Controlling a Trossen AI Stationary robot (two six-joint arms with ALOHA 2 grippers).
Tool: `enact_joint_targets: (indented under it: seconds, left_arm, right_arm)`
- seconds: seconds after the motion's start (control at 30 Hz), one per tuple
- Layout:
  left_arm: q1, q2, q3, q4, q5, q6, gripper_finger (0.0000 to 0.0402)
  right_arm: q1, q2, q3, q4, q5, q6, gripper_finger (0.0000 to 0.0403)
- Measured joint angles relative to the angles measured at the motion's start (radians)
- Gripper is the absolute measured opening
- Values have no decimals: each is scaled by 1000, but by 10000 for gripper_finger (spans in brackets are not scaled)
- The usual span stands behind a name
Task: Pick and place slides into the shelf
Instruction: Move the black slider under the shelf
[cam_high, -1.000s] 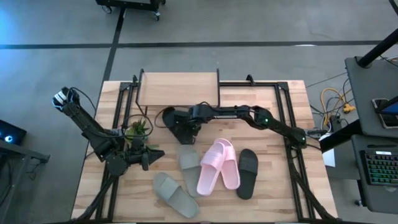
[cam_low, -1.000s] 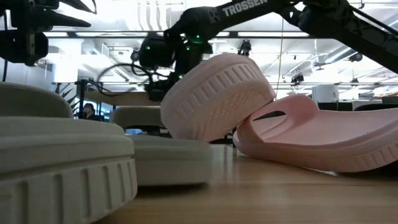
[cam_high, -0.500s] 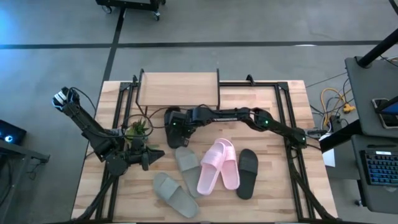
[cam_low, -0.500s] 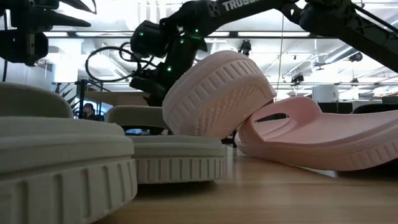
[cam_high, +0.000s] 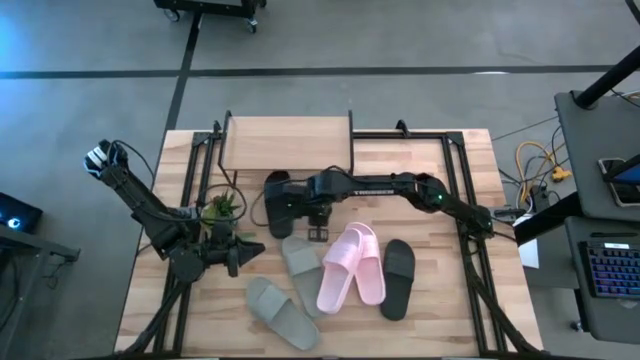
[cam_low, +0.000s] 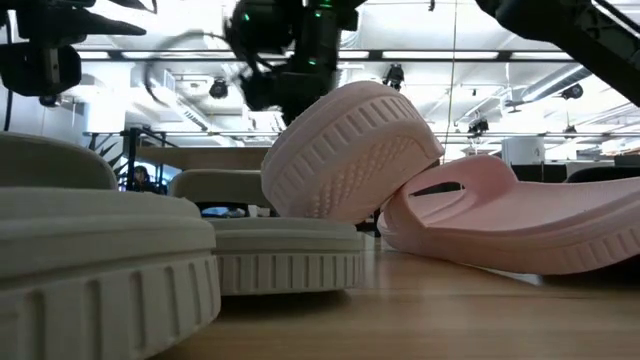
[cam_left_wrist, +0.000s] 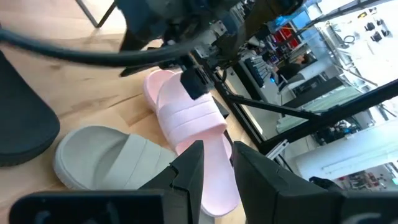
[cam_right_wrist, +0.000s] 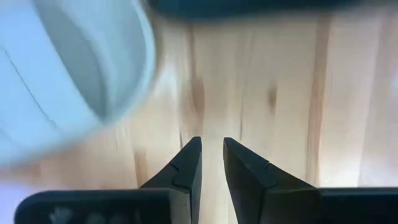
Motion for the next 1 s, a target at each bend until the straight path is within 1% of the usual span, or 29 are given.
enact_joint_targets:
  seconds: [0.1,0.23,0.3,0.4,0.5,0.63,0.77,0.9,1.0]
  left_arm:
    - [0,0,0,-1,1,6,72]
    - [0,0,-6,-8,3,8,72]
    - [0,0,-6,-7,7,33,72]
    - [0,1,-6,-7,12,87,72]
    - [0,-1,-6,-8,15,142,72]
    - [0,-1,-6,-8,23,219,72]
    - [0,-1,-6,-10,37,306,72]
    - [0,-9,-7,-19,50,391,72]
    - [0,-23,-15,-19,66,447,72]
  right_arm:
    - [13,-8,-1,-99,0,6,59]
    - [43,-42,-2,-148,-1,4,59]
    - [52,-68,-2,-167,-1,-1,59]
    - [71,-121,-4,-162,-4,-35,59]
    - [102,-197,-12,-148,-43,-48,59]
    - [136,-300,-54,-142,-52,34,59]
    - [185,-382,-183,-146,-15,184,59]
    - [258,-467,-403,-149,2,359,59]
    - [327,-529,-554,-152,58,530,59]
